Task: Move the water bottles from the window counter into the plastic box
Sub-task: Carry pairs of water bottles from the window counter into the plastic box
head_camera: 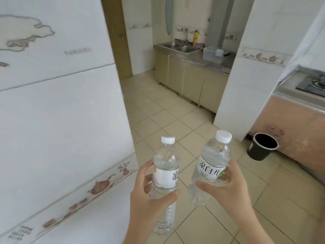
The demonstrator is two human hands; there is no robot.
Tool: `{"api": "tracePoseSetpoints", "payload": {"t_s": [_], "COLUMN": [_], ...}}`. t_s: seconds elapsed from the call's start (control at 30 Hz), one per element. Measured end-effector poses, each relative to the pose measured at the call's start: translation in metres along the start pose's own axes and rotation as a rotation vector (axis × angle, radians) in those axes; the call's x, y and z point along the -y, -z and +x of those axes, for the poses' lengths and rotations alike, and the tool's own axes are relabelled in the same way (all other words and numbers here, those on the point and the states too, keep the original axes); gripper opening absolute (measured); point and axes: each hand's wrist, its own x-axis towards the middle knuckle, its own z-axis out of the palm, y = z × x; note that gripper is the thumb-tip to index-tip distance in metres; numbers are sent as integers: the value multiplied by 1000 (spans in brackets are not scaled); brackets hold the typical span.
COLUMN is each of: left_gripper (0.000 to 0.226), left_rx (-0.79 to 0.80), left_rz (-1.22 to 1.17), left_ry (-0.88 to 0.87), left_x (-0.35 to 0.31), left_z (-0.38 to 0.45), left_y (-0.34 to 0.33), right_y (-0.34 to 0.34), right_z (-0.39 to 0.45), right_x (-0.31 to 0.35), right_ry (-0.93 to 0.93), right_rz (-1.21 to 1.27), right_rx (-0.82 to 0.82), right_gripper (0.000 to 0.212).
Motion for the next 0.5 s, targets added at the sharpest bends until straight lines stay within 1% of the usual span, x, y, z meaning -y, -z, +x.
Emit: {"api": "tracePoseSetpoints", "payload": {"t_s": [0.13,0.23,0.33,0.5], "left_gripper": [85,85,87,84], "left_rx": [82,102,101,87], "left_rz": [-27,-31,-44,-68], "left_ry": [4,22,37,47], "left_x": [2,2,1,-10], "left_z": [43,75,108,169], "left_y": [-51,-96,-144,-223], "right_y": [36,64,93,142], "right_z": [32,67,114,198], "right_x": [-17,-30,-44,-60], "right_ry": [-57,-83,-93,-76], "right_rz": [-18,-4,-13,-51], "right_rx": [-110,-152,-154,-125], "right_gripper": [71,74,76,85]}}
